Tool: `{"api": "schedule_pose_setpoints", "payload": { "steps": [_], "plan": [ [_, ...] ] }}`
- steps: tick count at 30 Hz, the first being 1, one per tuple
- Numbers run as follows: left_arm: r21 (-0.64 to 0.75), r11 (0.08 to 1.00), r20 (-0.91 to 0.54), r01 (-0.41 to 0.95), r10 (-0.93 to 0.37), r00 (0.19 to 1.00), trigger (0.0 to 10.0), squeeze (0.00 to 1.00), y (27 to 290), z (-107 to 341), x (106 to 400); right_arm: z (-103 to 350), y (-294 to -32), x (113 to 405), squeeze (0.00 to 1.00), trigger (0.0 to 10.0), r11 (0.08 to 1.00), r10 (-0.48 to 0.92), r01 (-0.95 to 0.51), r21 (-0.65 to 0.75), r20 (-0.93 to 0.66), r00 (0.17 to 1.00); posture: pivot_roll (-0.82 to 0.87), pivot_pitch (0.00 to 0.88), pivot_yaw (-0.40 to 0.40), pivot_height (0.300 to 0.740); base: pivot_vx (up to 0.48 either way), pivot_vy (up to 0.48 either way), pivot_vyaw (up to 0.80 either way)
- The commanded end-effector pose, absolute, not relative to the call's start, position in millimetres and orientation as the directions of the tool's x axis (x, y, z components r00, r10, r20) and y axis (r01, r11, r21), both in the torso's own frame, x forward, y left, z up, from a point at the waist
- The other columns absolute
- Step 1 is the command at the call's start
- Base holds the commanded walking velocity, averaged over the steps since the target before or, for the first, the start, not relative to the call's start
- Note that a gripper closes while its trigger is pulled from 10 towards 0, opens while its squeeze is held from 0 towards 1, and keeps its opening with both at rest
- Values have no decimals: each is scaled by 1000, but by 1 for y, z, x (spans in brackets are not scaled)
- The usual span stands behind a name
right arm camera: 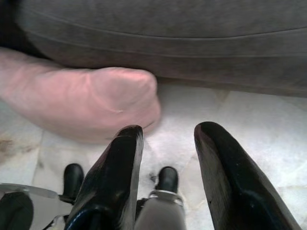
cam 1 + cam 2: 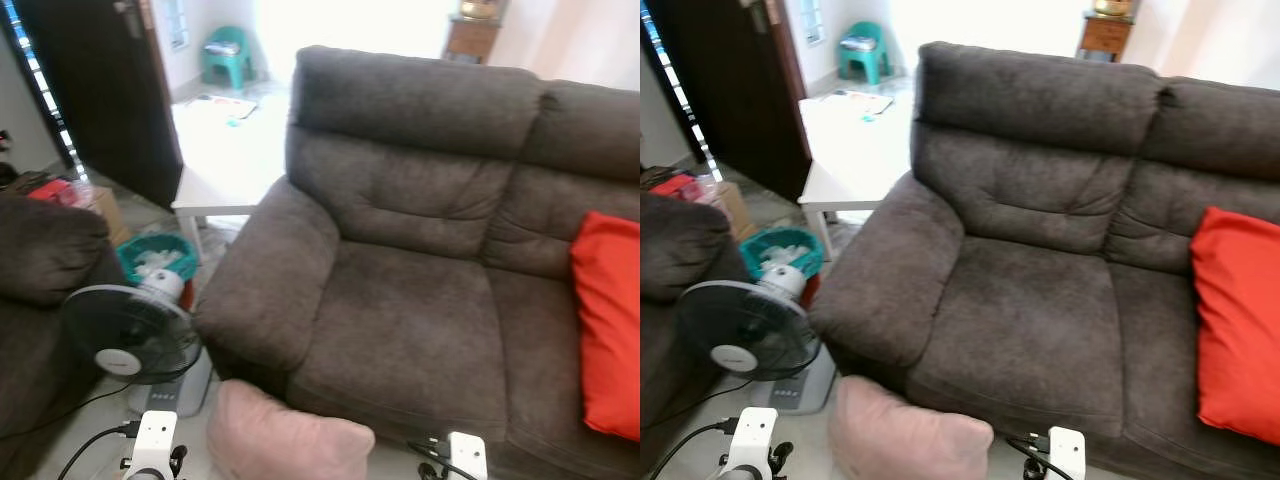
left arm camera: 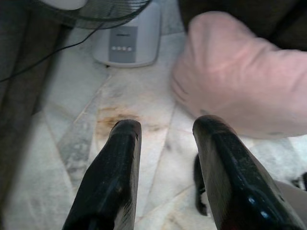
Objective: Move the pillow to the sofa from floor
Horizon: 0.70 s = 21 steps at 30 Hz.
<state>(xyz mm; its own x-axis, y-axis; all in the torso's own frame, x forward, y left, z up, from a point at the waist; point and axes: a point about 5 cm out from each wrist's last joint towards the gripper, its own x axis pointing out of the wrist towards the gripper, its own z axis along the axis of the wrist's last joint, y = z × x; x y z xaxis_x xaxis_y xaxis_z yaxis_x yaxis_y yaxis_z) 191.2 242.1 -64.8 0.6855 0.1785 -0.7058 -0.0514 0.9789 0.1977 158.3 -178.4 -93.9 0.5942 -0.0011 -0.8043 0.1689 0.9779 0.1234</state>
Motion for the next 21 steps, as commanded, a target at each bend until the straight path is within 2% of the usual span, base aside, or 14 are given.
{"api": "schedule_pose_setpoints", "payload": {
  "steps": [1,21],
  "plan": [
    [201,978,-709,-53,182,681,10000,0,242,-65,191,-94,-183,157,0,10000,978,-13,174,112,-805,593,124,2,-73,740,0,292,0],
    [200,978,-709,-56,184,680,10000,0,242,-65,191,-94,-182,157,0,10000,977,-17,181,113,-806,592,124,4,-73,740,0,293,0]
  ]
}}
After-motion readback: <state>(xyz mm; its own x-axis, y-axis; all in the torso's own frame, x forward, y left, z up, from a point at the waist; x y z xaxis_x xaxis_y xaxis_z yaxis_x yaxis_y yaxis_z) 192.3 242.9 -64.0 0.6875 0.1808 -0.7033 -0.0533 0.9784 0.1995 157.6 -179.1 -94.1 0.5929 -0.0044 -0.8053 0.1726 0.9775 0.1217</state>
